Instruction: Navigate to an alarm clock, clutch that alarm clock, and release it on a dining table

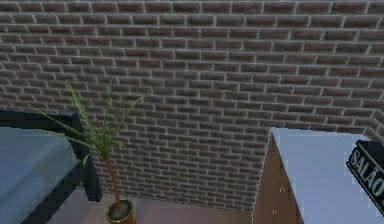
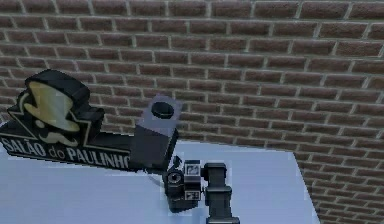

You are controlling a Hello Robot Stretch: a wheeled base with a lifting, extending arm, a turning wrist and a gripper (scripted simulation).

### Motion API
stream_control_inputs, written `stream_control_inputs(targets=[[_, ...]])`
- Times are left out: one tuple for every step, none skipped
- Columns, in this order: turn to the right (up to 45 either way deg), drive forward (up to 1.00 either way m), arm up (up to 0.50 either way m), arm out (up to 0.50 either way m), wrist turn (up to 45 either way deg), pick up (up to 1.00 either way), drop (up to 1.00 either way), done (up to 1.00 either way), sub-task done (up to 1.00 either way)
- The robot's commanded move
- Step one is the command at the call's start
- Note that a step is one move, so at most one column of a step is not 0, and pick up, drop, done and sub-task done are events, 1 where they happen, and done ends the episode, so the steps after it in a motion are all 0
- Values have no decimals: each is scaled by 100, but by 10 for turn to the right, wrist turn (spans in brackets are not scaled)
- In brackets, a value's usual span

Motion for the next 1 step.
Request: stream_control_inputs(targets=[[0,0,18,0,0,0,0,0,0]])
